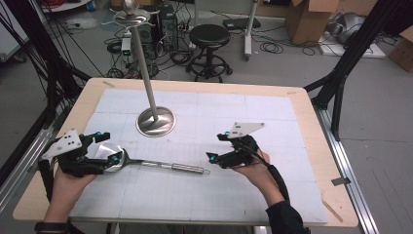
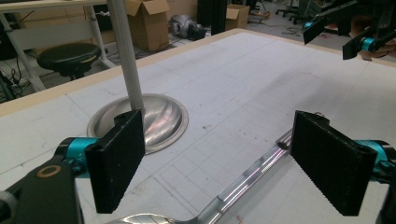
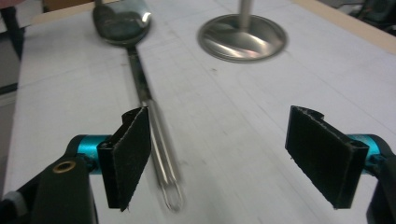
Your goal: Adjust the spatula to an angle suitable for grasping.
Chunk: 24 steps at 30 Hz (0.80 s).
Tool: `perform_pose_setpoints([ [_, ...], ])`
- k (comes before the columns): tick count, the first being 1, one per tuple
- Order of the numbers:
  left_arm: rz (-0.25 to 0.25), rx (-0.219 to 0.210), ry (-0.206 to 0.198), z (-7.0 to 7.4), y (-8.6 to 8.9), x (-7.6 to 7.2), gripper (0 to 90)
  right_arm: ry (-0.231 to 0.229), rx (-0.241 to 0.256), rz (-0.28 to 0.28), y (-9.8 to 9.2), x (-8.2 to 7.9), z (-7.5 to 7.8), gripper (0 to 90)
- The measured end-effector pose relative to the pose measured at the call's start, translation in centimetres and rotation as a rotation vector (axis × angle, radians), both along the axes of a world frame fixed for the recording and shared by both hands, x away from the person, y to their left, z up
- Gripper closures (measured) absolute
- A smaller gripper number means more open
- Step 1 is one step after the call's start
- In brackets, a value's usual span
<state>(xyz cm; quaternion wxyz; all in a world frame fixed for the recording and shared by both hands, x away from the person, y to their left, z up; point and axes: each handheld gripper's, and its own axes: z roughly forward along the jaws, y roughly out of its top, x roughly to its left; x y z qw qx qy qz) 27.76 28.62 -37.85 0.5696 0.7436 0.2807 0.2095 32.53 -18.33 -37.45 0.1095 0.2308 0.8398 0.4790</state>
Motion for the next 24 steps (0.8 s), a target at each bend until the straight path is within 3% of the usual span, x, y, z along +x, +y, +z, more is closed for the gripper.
perform_pose_setpoints([
  [5,-0.008,-0.006,-0.001,-0.1,-0.4,0.3,18.8,-0.013,0.037,-0.096,-4.2,-0.9,-0.4,19.8],
  [11,-0.007,-0.024,-0.007,-0.1,-0.3,0.6,18.7,-0.023,0.063,-0.214,-7.8,-2.2,-0.9,17.9],
  [14,-0.010,-0.044,-0.012,0.0,-0.2,0.6,18.7,-0.033,0.086,-0.271,-9.3,-2.8,-1.2,17.5],
  [18,-0.011,-0.042,-0.013,0.0,-0.1,0.7,18.7,-0.045,0.110,-0.352,-11.2,-3.5,-1.9,16.4],
  [24,-0.013,-0.049,-0.014,0.0,-0.3,0.7,18.7,-0.043,0.121,-0.410,-12.9,-3.8,-2.7,16.3],
])
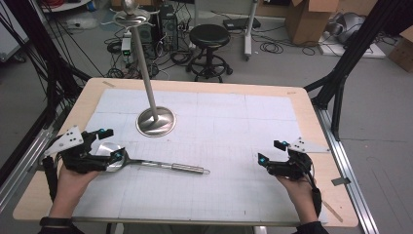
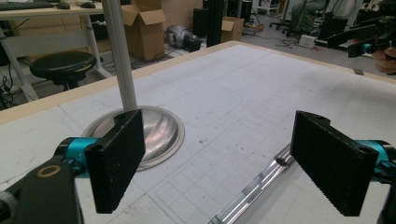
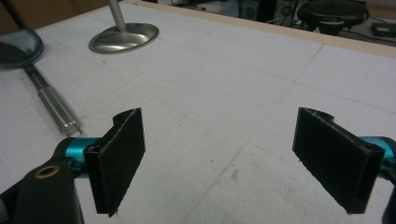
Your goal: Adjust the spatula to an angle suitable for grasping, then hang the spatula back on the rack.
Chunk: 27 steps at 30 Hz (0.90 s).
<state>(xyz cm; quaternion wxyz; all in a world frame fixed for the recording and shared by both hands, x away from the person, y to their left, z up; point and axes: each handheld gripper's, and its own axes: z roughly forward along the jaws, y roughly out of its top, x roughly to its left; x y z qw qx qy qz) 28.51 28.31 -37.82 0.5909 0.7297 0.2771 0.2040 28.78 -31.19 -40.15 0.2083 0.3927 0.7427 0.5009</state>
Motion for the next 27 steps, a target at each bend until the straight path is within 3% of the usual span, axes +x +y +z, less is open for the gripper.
perform_pose_setpoints([
  [15,-0.012,-0.006,-0.004,0.2,-0.3,0.0,18.5,-0.011,-0.012,-0.024,-0.4,-0.2,-0.2,16.3],
  [22,-0.005,0.019,-0.023,0.8,-0.5,-0.1,16.2,-0.021,-0.026,-0.037,-0.4,-0.2,-0.2,16.3],
  [27,-0.033,0.037,-0.012,1.1,-1.0,0.1,15.2,-0.025,-0.030,-0.042,-0.6,-0.2,-0.2,16.3],
])
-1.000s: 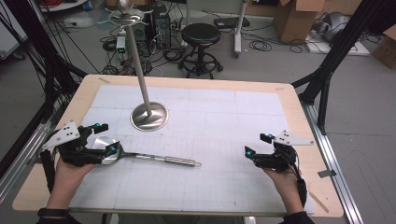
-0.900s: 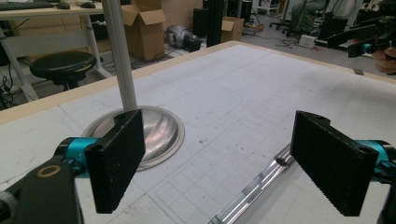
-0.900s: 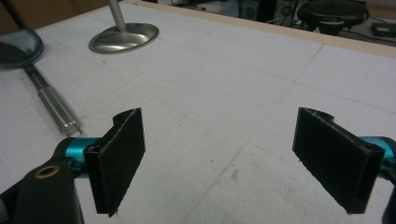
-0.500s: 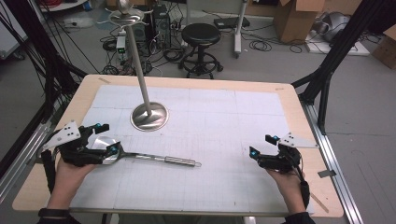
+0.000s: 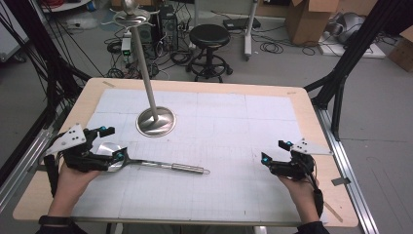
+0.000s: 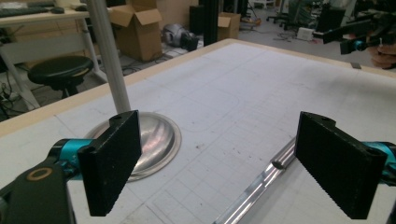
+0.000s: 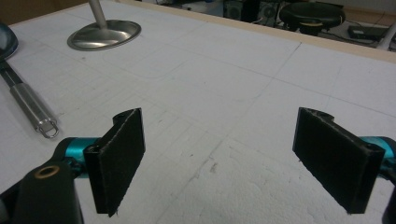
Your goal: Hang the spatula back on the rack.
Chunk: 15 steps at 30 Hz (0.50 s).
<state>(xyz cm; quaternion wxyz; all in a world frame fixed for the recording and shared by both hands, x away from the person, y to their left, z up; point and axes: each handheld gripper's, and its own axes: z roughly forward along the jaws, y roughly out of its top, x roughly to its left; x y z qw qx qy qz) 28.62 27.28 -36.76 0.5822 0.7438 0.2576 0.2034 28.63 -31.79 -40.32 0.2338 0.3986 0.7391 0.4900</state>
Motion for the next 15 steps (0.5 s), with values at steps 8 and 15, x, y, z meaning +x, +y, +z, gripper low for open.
perform_pose_setpoints([
  [8,-0.071,0.030,0.031,0.2,-1.3,0.5,14.2,-0.001,-0.004,0.001,-0.2,0.1,0.0,16.3],
  [15,-0.113,0.106,0.059,0.3,-2.6,1.3,14.5,0.009,-0.005,-0.001,-0.3,0.1,0.0,16.3],
])
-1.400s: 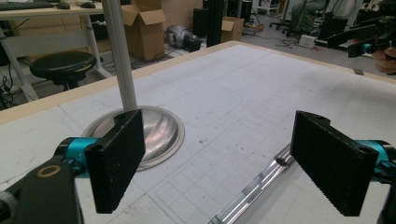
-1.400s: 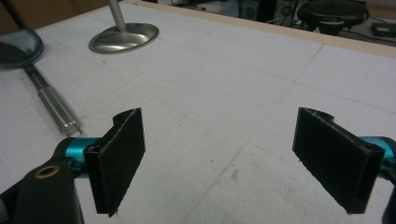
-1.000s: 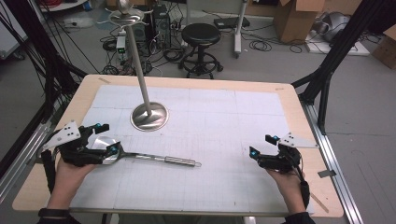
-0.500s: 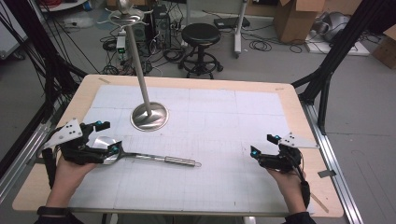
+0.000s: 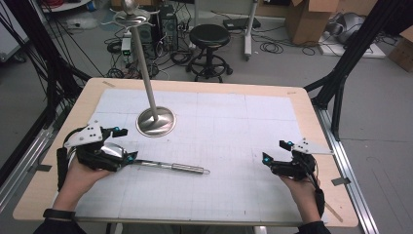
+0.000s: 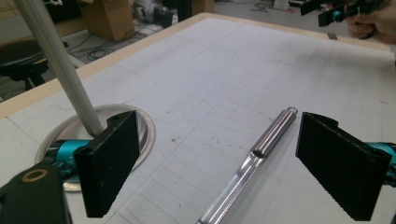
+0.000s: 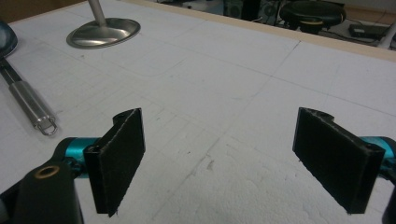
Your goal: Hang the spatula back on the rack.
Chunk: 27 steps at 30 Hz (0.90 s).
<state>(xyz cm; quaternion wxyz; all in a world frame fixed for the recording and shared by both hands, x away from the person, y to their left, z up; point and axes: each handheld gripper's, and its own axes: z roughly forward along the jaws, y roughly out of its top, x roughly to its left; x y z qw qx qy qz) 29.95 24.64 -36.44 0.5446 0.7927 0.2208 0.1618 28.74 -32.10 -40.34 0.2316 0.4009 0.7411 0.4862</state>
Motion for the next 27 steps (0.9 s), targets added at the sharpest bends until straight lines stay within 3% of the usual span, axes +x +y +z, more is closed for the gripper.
perform_pose_setpoints([
  [16,-0.082,0.233,0.089,-2.4,-3.6,1.8,15.2,0.010,-0.022,0.013,0.1,0.1,-0.1,16.3],
  [27,-0.129,0.344,0.143,-4.2,-4.8,2.9,20.1,0.017,-0.020,0.017,0.2,0.1,-0.1,16.3],
])
